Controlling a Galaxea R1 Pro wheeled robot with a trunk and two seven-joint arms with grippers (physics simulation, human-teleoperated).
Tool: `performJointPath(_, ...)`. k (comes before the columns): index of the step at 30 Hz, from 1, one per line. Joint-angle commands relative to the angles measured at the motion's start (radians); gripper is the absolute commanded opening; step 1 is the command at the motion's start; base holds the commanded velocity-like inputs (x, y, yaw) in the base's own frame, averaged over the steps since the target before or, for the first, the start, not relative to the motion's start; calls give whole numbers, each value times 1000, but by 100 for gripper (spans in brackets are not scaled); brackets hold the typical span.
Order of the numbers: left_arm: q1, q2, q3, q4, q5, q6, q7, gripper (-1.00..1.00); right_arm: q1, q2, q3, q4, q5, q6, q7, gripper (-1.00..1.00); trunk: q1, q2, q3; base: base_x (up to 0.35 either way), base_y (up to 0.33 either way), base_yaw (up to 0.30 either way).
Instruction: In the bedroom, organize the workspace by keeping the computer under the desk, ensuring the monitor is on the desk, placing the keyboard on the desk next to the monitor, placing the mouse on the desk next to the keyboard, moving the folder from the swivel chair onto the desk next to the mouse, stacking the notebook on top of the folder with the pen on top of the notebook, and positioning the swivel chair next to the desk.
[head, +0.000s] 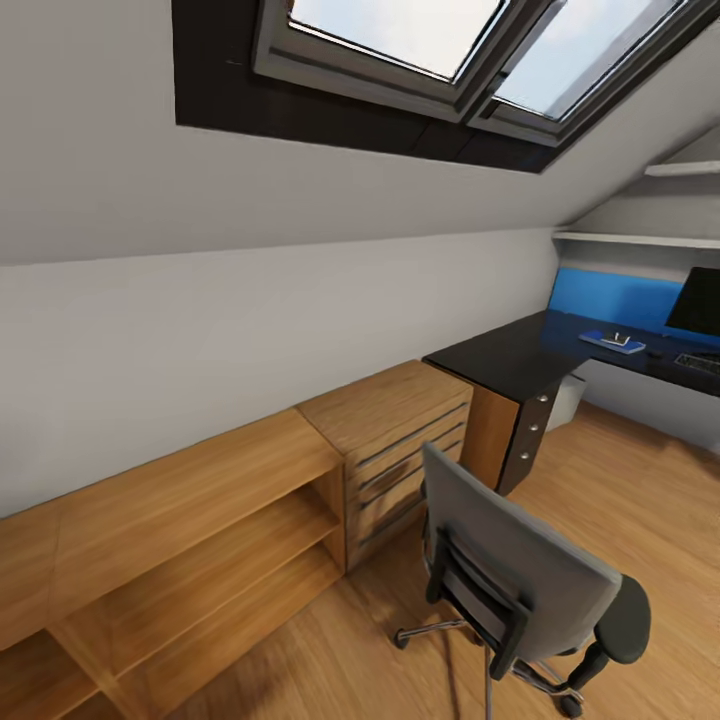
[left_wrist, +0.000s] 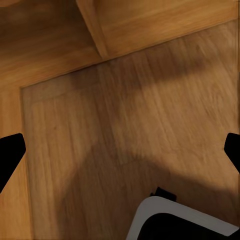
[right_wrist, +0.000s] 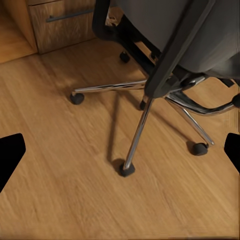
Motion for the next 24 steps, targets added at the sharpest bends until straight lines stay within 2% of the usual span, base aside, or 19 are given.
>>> performJointPath(1, 1, 1, -9, -3, 2, 0, 9, 100, -1, 1, 8, 2, -6, -1, -5, 100, 0, -1, 0, 0, 0, -94)
performJointPath(10, 1, 1, -9, -3, 2, 0, 9, 100, -1, 4, 10, 2, -7, 4, -5, 100, 0, -1, 2, 0, 0, -74)
performJointPath(14, 1, 1, -9, -3, 2, 0, 9, 100, -1, 3, 10, 2, -6, 5, -3, 100, 0, -1, 1, -22, 22, -246)
performJointPath(24, 1, 1, -9, -3, 2, 0, 9, 100, -1, 2, 11, 1, -6, 4, -3, 100, 0, -1, 0, -121, 146, -276)
